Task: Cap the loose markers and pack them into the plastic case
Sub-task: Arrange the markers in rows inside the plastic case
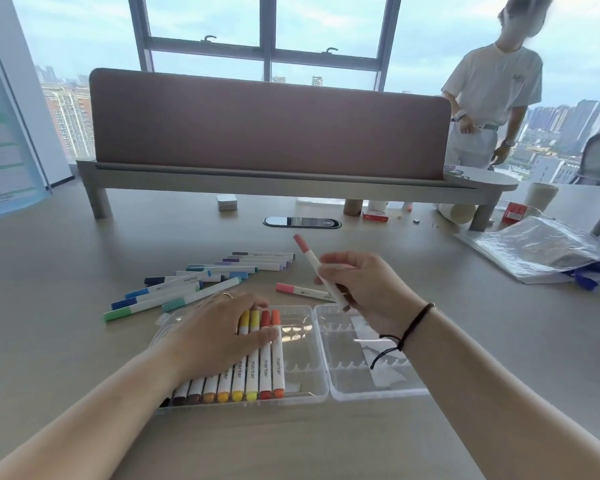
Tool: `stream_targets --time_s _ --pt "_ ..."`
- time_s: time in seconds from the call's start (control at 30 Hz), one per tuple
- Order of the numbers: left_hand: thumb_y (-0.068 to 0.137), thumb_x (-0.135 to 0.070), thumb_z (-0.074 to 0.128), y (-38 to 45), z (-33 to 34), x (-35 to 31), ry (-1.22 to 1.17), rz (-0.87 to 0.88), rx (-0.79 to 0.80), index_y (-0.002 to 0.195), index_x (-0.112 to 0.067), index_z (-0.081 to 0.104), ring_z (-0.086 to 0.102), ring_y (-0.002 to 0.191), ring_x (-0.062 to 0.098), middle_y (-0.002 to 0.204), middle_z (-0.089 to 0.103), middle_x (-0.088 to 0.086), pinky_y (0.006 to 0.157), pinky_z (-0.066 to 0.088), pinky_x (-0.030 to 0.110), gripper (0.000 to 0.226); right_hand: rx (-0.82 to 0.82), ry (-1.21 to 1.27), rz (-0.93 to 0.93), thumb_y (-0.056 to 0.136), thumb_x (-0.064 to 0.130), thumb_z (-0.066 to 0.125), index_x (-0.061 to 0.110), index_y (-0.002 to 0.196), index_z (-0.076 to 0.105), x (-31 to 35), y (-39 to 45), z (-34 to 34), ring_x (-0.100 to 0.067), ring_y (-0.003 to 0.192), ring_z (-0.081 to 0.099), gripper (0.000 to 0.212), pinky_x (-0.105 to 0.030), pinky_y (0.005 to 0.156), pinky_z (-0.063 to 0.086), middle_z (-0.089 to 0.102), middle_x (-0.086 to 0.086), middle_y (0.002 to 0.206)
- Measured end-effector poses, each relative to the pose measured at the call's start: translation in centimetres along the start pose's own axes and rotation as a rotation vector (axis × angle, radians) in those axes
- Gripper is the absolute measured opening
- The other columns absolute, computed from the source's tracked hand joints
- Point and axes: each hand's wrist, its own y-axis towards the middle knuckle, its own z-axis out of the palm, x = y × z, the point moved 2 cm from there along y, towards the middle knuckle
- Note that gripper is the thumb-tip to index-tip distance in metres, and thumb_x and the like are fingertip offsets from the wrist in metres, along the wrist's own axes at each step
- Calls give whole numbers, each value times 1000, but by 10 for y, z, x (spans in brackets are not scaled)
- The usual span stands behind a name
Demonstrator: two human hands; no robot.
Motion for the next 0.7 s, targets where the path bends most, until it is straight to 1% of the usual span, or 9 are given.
stream_targets --time_s 0.07,0.13,0.2,0.3,0.37,0.43,0.53,0.6,0.7 --pt "87 -74 45 -1 0 0 1 3 -10 134 -46 43 48 89 -12 105 48 -31 67 35 11 54 131 197 77 90 8 69 7 117 62 -2 -17 16 -15 62 58 27 -27 51 44 73 -11 86" --pt "89 -71 46 -2 -2 -2 1 -3 -16 134 -47 42 47 87 -13 106 48 -31 64 34 10 52 177 217 86 89 4 69 7 115 62 -4 -25 25 -16 59 58 27 -27 53 44 75 -10 84" --pt "89 -70 47 -2 -2 -2 -5 -3 -24 135 -47 40 49 87 -11 114 52 -28 64 34 10 52 156 148 51 86 1 72 8 113 62 -7 -29 28 -17 56 60 30 -26 52 44 75 -14 83" --pt "88 -71 47 -1 -2 0 -28 4 -41 138 -46 39 48 102 -7 130 54 -24 74 37 15 57 136 14 -2 81 4 78 11 119 57 -12 -33 28 -27 63 63 44 -29 52 46 74 -21 84" --pt "86 -73 46 -1 -1 2 -44 15 -66 140 -47 38 47 108 -6 133 52 -25 81 39 19 60 138 -117 -26 79 12 82 18 118 54 -16 -33 28 -32 68 63 49 -34 57 47 75 -16 78" --pt "84 -77 43 -2 -1 3 -60 37 -95 141 -47 37 47 112 -7 133 51 -26 85 41 20 64 153 -186 -33 76 18 85 22 116 52 -19 -34 30 -34 68 62 51 -39 61 47 76 -11 76" --pt "84 -77 45 -5 -2 -2 -114 81 -141 143 -47 34 46 117 -10 129 50 -29 90 41 18 67 161 -221 -19 69 26 89 22 114 53 -20 -36 31 -26 59 58 58 -36 58 44 75 -8 74" --pt "86 -72 48 -8 -4 -7 -139 113 -155 145 -49 28 43 113 -20 127 49 -34 88 41 13 67 146 -271 -17 63 35 91 23 114 55 -21 -38 33 -16 52 57 63 -30 53 44 74 -6 74" --pt "89 -66 53 -11 -4 -12 -140 148 -151 145 -55 18 35 107 -32 124 48 -39 82 39 5 67 122 -328 -43 64 37 91 24 110 62 -22 -39 36 -4 53 60 56 -22 54 47 72 -1 74"
